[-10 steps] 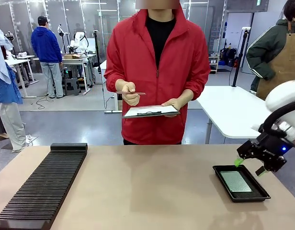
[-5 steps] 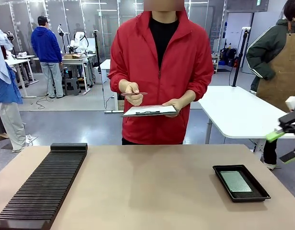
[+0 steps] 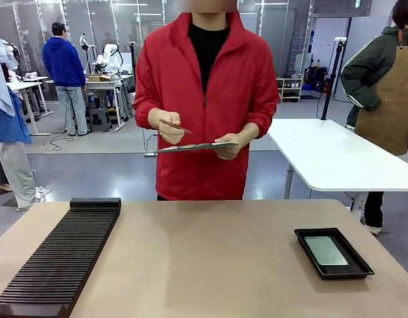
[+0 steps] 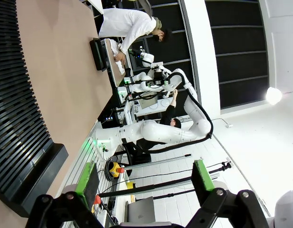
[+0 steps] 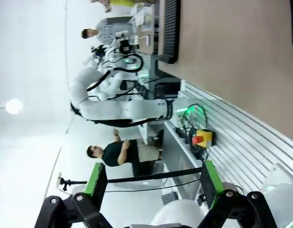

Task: Inspect the PCB.
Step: Place the Blank PCB in the ESD tray.

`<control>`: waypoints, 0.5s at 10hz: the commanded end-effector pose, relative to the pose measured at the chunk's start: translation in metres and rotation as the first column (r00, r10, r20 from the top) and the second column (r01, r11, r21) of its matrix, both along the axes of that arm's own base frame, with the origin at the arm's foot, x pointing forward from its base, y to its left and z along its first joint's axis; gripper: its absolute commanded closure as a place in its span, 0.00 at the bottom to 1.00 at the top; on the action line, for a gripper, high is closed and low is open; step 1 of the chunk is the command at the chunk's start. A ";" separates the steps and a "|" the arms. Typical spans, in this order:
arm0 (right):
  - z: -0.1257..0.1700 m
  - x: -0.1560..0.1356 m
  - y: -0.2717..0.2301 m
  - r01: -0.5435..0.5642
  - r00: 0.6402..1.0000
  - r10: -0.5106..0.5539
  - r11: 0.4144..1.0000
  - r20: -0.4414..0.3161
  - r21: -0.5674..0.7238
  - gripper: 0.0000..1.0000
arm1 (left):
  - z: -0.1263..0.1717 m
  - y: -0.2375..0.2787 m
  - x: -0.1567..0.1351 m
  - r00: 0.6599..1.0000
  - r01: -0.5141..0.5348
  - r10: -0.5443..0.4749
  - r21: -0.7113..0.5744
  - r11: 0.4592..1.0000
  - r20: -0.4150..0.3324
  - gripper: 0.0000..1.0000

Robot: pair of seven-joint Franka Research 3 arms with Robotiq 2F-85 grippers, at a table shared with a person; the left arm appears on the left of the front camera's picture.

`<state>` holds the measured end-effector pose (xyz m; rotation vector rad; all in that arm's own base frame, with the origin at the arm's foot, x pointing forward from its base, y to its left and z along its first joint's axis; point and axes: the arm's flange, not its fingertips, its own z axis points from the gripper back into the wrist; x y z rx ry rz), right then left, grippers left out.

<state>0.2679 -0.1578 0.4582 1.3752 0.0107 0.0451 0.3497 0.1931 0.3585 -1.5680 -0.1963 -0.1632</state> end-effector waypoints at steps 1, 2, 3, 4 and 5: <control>-0.012 -0.012 -0.010 -0.026 1.000 0.026 0.999 -0.002 0.020 0.00 | 0.000 0.001 -0.001 1.000 -0.001 0.001 0.015 1.000 -0.002 0.00; -0.015 -0.017 -0.014 -0.033 0.999 0.033 0.998 0.001 0.054 0.00 | 0.000 0.001 -0.001 1.000 -0.001 0.001 0.015 1.000 -0.002 0.00; -0.018 -0.021 -0.016 -0.031 1.000 0.031 0.998 0.002 0.061 0.00 | 0.000 0.001 -0.001 1.000 -0.001 0.001 0.015 1.000 -0.002 0.00; -0.021 -0.021 -0.019 -0.023 1.000 0.022 0.996 0.011 0.087 0.00 | 0.000 0.001 -0.001 1.000 -0.001 0.001 0.015 1.000 -0.002 0.00; -0.027 -0.014 -0.018 -0.021 1.000 0.023 0.992 -0.011 0.127 0.00 | 0.000 0.001 -0.001 1.000 -0.001 0.001 0.015 1.000 -0.002 0.00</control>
